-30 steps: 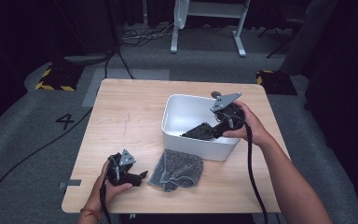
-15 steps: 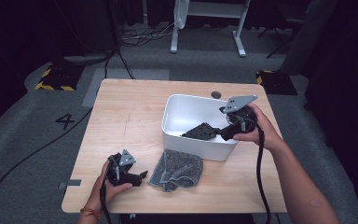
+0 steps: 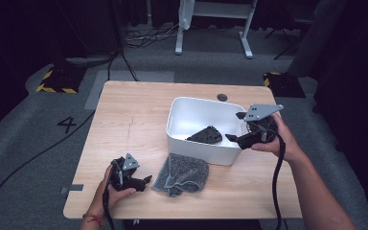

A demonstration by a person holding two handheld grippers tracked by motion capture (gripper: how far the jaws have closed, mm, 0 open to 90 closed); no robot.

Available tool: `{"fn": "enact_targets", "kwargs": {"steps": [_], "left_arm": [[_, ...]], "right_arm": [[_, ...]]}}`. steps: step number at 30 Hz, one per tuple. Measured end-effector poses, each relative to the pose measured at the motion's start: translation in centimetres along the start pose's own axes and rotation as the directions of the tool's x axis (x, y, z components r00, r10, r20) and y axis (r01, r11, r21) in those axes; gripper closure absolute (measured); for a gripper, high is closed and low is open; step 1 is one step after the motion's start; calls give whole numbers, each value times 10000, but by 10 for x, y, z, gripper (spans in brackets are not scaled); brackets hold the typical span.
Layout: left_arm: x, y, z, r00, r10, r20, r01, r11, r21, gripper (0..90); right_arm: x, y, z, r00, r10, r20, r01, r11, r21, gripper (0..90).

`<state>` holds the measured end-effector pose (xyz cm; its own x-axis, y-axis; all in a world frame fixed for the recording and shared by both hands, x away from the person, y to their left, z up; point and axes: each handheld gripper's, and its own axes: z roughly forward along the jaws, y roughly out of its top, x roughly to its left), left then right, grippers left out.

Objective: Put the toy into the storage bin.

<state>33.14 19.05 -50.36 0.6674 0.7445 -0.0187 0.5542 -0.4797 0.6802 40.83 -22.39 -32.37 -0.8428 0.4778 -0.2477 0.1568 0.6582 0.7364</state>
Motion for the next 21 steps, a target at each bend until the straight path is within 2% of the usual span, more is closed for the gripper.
{"fn": "enact_targets", "kwargs": {"steps": [12, 21], "left_arm": [[0, 0, 0, 10000, -3, 1, 3, 10000, 2, 152], [0, 0, 0, 10000, 6, -5, -6, 10000, 3, 152]], "right_arm": [[3, -28, -21, 9990, 373, 247, -362, 9984, -445, 185], [9, -51, -35, 9976, 646, 246, -630, 9961, -620, 182]]}}
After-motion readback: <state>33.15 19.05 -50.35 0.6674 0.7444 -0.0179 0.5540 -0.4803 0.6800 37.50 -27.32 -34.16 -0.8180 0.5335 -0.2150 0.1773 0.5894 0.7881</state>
